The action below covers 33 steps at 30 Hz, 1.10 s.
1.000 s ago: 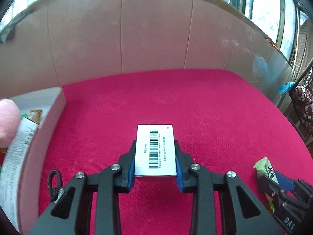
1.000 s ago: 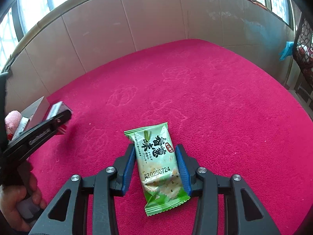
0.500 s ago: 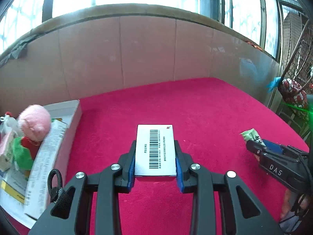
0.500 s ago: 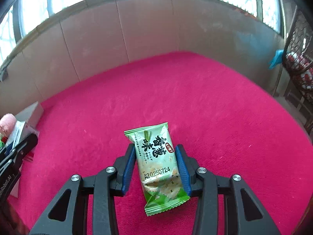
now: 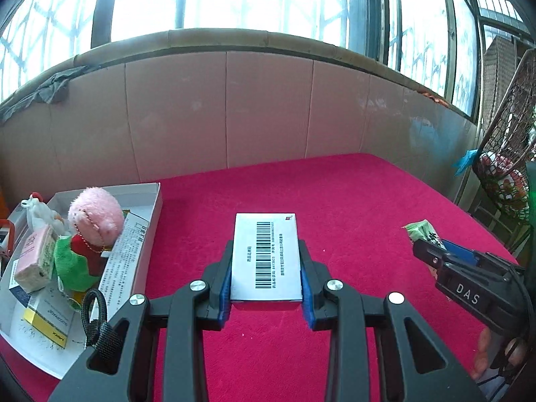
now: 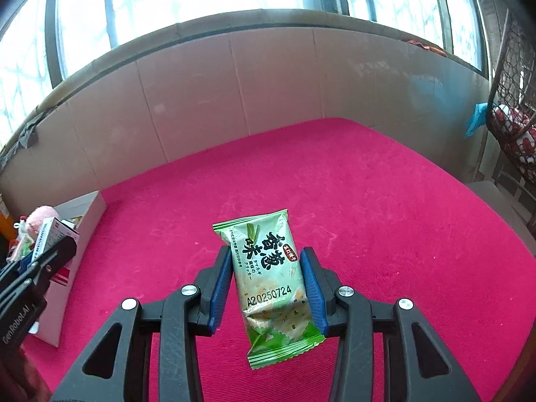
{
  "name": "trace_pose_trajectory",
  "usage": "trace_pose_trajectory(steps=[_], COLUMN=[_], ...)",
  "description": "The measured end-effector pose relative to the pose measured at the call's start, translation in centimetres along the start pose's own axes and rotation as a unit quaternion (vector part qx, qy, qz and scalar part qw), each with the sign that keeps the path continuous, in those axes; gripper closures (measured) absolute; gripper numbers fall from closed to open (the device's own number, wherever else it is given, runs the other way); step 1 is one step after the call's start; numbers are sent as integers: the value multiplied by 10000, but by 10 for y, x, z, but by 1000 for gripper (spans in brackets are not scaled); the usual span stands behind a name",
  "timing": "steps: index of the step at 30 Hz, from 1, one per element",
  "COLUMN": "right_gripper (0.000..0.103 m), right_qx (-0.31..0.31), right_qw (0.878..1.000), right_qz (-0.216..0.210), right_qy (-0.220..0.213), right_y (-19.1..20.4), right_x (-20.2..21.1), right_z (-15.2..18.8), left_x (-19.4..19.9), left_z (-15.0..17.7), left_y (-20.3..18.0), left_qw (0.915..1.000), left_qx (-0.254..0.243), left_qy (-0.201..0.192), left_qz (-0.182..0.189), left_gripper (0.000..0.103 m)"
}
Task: Organize objects
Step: 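Lift and carry the barcode box and snack bag with both grippers over the tray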
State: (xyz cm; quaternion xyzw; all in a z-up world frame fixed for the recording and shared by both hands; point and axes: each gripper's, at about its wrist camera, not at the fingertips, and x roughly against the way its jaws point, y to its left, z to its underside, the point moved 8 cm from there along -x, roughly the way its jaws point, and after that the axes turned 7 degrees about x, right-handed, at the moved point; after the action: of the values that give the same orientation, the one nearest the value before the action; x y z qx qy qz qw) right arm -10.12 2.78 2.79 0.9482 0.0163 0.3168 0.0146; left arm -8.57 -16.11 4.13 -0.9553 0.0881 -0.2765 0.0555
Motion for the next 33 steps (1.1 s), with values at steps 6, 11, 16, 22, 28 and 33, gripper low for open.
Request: trace_pose_trajectory(steps=[6, 11, 16, 22, 28, 33], right_gripper=[58, 58, 58, 58, 58, 58], right_qx=[132, 293, 490, 738, 965, 1137], right_qw=[9998, 9991, 9979, 9956, 9929, 9907], right_qz=[-138, -251, -374, -525, -639, -693], right_qy=[-116, -162, -215, -257, -265, -290], right_y=[20, 41, 63, 93, 120, 137], right_x=[12, 19, 25, 30, 34, 38], right_z=[-11, -17, -22, -27, -28, -29], left_x=[17, 27, 39, 47, 55, 60], left_z=[-5, -11, -17, -20, -22, -24], left_y=[5, 17, 32, 59, 80, 92], left_qw=[9998, 9995, 9987, 9972, 9954, 9942], left_qx=[63, 181, 304, 526, 706, 794], left_qy=[-171, -272, -412, -501, -580, -643], left_qz=[8, -19, -82, -200, -280, -325], left_gripper=[72, 72, 72, 72, 72, 72])
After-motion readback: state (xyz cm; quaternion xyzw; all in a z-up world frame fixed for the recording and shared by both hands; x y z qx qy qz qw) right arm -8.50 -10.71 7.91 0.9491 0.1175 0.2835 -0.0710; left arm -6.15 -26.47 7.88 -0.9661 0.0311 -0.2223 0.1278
